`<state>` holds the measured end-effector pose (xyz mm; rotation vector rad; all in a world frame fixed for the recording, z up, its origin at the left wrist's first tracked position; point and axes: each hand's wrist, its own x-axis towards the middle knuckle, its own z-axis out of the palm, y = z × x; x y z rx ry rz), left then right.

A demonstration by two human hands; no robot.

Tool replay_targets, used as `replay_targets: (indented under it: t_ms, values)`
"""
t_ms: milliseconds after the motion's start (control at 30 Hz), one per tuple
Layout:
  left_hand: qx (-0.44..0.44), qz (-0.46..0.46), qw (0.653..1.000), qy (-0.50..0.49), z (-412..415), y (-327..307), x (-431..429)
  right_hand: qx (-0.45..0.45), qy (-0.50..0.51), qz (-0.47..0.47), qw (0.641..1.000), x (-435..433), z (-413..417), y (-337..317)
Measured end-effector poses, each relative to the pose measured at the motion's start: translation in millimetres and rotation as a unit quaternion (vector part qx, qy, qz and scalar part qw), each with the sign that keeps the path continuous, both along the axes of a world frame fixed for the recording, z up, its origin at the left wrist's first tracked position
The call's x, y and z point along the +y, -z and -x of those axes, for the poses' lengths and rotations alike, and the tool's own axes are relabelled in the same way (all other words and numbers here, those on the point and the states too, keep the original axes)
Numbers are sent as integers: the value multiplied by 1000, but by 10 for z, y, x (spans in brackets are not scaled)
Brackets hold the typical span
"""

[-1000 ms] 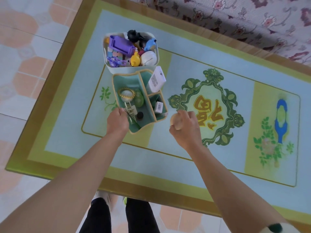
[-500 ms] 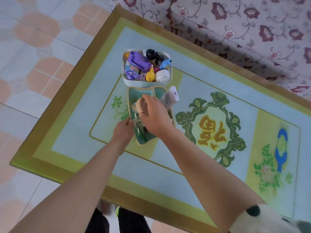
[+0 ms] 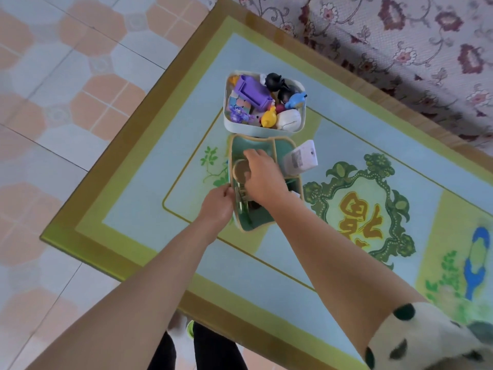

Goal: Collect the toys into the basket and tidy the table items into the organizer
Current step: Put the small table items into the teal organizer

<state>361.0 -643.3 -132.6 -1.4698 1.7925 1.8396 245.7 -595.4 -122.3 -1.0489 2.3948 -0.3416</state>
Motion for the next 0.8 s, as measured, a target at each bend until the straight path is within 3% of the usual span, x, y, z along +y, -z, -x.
replay_targets:
  t_ms: [167, 433, 567, 700, 800]
  values:
    - [12, 16, 1000, 13, 24, -51, 49, -6, 58, 123, 991, 409, -74, -301]
    - [-62, 101, 992, 32, 179, 37, 111, 19, 201, 27, 979, 1147, 146, -222]
    - [-55, 107, 992, 28, 194, 47, 120, -83, 266, -26, 960, 1131, 312, -72]
    - [-44, 98, 994, 21, 175, 73, 100, -219, 308, 28, 926, 1000, 367, -46]
    - [-35, 103, 994, 18, 162, 85, 66, -220, 304, 27, 927, 939, 350, -59]
